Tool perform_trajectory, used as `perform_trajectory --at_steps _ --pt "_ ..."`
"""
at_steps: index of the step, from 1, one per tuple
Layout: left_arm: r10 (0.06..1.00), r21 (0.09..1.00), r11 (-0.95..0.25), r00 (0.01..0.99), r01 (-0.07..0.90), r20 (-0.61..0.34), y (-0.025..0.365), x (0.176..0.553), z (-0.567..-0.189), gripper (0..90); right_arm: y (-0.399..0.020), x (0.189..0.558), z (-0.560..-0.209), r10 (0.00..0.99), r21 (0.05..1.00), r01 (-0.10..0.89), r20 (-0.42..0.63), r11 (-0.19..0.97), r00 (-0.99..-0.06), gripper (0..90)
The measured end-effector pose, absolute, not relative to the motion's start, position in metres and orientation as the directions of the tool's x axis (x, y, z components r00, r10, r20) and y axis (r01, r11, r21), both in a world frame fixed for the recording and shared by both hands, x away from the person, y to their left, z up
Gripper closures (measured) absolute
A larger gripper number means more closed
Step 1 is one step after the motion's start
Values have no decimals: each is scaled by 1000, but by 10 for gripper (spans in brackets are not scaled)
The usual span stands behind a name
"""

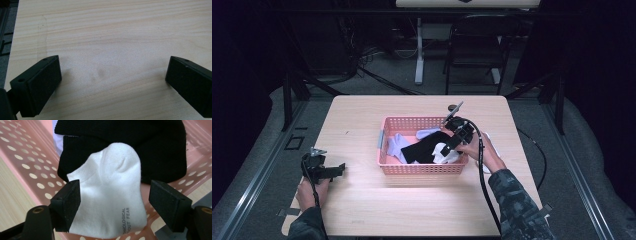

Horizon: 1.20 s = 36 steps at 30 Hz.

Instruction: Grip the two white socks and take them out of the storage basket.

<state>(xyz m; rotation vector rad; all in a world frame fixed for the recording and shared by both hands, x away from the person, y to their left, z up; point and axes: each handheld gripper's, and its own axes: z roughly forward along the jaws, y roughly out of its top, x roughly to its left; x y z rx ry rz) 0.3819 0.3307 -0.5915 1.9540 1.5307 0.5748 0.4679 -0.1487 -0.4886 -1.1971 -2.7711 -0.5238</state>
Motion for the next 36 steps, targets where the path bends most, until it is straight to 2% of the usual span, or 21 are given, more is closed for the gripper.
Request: perform_trajectory --at_steps 5,11,24,31,36 --pt "969 676 -169 247 717 -19 331 382 -591 2 -150 468 -491 698 252 728 213 637 -684 304" --pt "969 676 -169 247 717 -19 331 382 -591 3 -153 465 -493 712 247 749 236 614 -661 422" --pt "969 676 -170 247 717 -19 331 382 -591 3 -165 463 -491 736 238 777 250 583 -629 874" --pt "969 677 -169 247 717 -20 331 382 -592 2 -161 460 -480 728 275 758 221 592 -649 890" --pt "969 677 -169 247 716 -20 331 382 -592 3 -156 457 -465 729 340 744 198 576 -655 894"
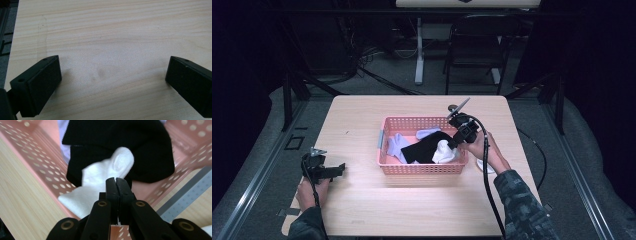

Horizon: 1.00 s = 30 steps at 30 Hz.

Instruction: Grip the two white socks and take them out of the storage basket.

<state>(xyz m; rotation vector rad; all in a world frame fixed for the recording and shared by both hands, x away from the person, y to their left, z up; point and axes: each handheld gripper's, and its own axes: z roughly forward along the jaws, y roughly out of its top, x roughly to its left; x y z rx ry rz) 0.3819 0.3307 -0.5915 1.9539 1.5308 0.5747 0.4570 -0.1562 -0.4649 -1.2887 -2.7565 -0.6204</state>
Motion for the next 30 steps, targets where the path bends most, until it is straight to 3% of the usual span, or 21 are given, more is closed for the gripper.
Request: perform_trajectory --at_steps 13,30 --pt "969 677 -169 247 716 -20 331 382 -592 2 -151 452 -429 716 441 698 161 563 -679 896" --pt "969 677 -168 246 716 -21 331 382 -592 2 -145 452 -398 714 499 672 140 547 -686 896"
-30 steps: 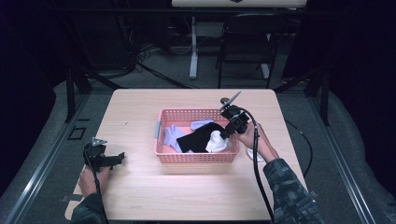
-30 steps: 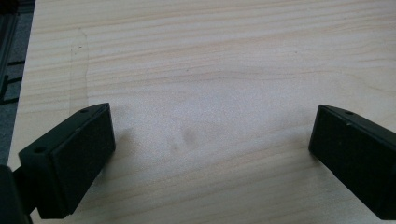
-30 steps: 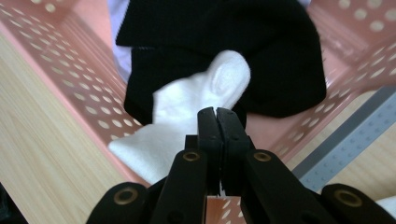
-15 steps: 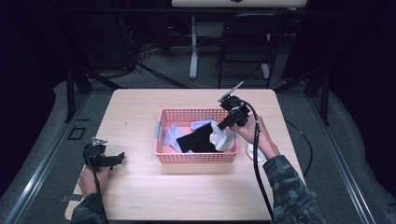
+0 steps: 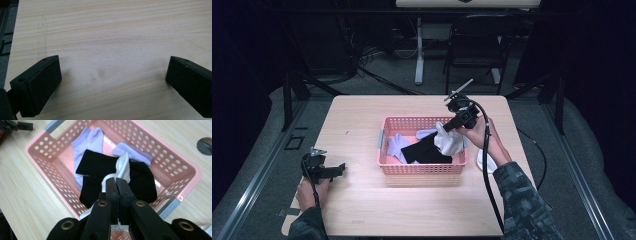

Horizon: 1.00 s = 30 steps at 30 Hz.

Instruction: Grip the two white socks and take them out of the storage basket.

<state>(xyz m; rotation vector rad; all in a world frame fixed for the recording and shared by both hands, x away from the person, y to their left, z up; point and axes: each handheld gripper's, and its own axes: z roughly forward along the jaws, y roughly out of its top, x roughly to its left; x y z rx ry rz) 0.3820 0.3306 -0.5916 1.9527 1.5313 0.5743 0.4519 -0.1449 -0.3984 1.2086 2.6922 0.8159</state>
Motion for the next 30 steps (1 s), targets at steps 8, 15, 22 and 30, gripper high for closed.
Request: perform_trajectory --at_steps 8,15,22,30 --pt "969 676 -169 247 717 -19 331 382 -591 2 -146 451 -379 717 526 655 116 543 -688 896" --pt "969 676 -169 247 717 -20 331 382 -591 3 -154 449 -360 729 552 647 100 526 -678 896" --pt "969 676 -169 246 717 -18 331 382 -591 3 -170 445 -344 747 578 646 91 498 -658 896" --pt "969 676 -169 246 717 -19 330 382 -591 3 -190 442 -337 769 590 649 73 481 -636 897"
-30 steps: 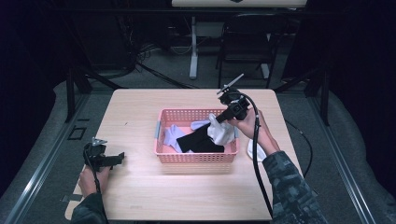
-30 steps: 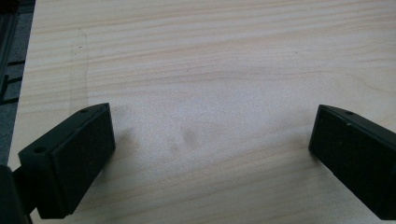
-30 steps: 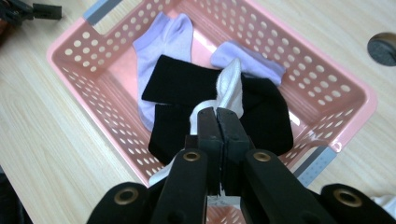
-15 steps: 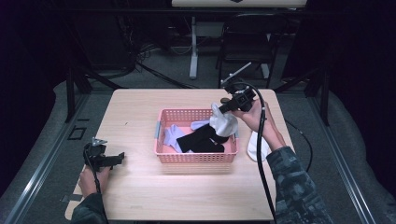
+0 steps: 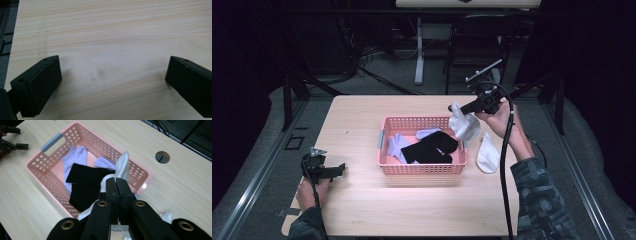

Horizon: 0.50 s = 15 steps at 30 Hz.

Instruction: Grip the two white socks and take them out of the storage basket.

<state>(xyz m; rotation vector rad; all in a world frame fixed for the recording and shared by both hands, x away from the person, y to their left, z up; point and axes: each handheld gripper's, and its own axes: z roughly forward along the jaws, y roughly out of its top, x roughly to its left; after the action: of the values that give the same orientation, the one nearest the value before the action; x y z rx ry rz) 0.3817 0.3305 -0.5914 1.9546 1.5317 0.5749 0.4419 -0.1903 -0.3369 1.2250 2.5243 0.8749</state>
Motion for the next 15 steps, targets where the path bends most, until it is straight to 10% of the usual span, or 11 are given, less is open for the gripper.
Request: perform_trajectory --at_steps 15 --pt "969 676 -168 245 717 -20 330 382 -591 3 -241 438 -344 826 590 691 72 416 -559 896"
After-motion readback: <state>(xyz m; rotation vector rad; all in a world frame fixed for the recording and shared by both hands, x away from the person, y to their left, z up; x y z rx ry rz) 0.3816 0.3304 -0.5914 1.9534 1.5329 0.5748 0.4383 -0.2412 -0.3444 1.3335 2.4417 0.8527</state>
